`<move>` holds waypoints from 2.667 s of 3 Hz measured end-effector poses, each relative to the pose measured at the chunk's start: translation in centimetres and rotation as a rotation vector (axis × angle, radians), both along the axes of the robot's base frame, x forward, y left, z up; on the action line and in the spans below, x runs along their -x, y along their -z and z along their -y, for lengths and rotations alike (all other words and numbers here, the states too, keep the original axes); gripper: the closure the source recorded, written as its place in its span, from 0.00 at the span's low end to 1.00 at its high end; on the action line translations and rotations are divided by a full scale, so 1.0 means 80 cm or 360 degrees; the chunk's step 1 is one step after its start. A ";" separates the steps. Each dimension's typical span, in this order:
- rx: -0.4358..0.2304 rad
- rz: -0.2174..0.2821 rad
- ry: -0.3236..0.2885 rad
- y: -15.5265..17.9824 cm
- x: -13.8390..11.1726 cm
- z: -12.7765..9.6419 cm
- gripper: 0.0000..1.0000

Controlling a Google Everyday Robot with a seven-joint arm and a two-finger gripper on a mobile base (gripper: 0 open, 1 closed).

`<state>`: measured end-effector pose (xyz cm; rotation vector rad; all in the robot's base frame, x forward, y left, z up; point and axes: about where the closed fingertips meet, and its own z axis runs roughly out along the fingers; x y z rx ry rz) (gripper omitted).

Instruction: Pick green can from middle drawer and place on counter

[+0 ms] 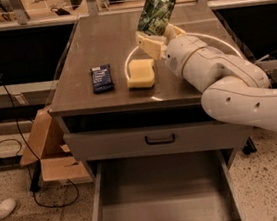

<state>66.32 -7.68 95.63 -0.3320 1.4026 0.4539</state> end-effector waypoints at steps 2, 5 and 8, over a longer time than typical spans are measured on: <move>0.0059 -0.0072 -0.0053 0.013 -0.001 0.001 1.00; 0.0059 -0.0228 -0.0343 0.011 0.013 0.004 1.00; 0.0164 -0.0289 -0.0392 0.019 -0.046 -0.005 1.00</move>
Offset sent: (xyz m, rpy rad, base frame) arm 0.0008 -0.0045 -0.0186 -0.0483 0.1103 0.1051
